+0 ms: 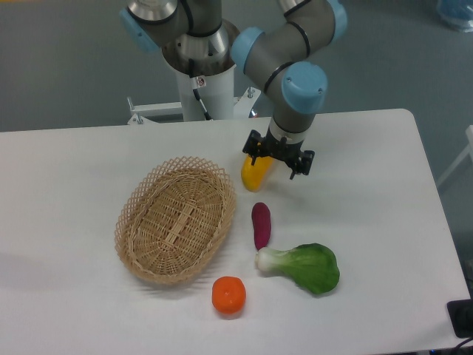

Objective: Pick up the mango from the table
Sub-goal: 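Lower the gripper around the yellow mango and close on it, then lift the held mango up and carry it away from the basket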

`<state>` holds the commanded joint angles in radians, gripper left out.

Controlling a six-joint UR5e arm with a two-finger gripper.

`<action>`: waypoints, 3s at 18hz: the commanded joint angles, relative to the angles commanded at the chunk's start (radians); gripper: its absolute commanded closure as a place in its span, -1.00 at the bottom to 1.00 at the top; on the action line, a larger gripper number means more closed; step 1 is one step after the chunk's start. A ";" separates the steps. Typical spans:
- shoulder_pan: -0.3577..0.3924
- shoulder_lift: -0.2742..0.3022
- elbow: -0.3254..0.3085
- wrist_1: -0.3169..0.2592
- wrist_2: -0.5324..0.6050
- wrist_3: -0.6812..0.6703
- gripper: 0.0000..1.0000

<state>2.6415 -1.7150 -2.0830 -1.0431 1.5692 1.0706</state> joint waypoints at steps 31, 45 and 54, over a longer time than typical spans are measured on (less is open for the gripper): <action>-0.071 -0.089 -0.029 0.077 0.074 -0.017 -0.75; -0.066 -0.066 0.038 0.067 0.087 -0.009 0.08; 0.043 -0.072 0.214 0.061 0.059 0.032 0.11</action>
<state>2.6843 -1.7871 -1.8686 -0.9817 1.6277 1.1027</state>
